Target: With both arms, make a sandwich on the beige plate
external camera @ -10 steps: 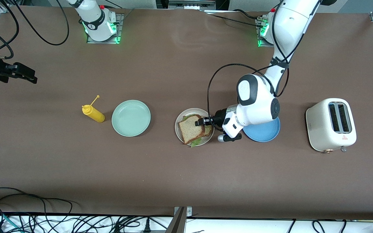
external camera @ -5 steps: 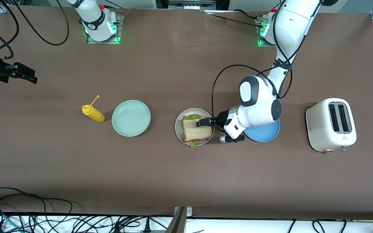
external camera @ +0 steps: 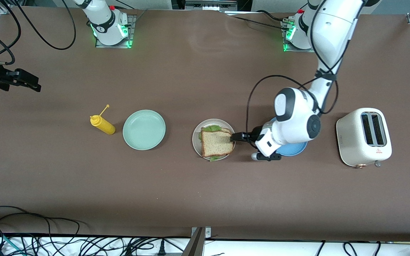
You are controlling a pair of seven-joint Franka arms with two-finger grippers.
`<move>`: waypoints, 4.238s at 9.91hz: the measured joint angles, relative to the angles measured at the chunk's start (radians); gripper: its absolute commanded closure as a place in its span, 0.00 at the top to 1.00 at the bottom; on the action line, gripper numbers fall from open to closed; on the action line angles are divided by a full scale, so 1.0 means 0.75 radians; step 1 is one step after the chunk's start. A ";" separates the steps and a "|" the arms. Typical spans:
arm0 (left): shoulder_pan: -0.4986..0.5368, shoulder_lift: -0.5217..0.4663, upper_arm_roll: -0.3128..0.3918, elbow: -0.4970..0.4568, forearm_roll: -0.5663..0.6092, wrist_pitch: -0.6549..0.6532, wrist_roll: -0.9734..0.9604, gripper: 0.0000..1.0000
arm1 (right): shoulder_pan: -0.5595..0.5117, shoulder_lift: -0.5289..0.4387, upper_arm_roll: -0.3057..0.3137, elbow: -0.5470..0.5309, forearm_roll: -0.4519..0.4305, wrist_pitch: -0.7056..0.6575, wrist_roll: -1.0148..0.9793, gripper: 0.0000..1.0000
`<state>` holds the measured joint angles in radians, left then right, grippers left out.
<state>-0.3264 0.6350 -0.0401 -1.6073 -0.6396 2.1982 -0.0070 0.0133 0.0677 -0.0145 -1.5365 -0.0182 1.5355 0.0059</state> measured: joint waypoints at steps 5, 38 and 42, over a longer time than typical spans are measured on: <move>0.082 -0.084 0.003 0.006 0.402 -0.147 -0.006 1.00 | 0.000 -0.052 0.000 -0.130 0.039 0.223 0.006 1.00; 0.469 -0.630 0.008 0.199 0.851 -0.950 0.049 1.00 | -0.004 -0.150 -0.022 -0.243 0.038 0.165 0.006 1.00; 0.489 -0.626 0.013 0.204 0.851 -0.950 0.048 1.00 | -0.004 -0.150 -0.022 -0.243 0.038 0.165 0.006 1.00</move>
<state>0.0405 0.1654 -0.0301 -1.4546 -0.0017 1.4859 0.0289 0.0105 -0.0449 -0.0310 -1.7186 0.0105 1.6590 0.0104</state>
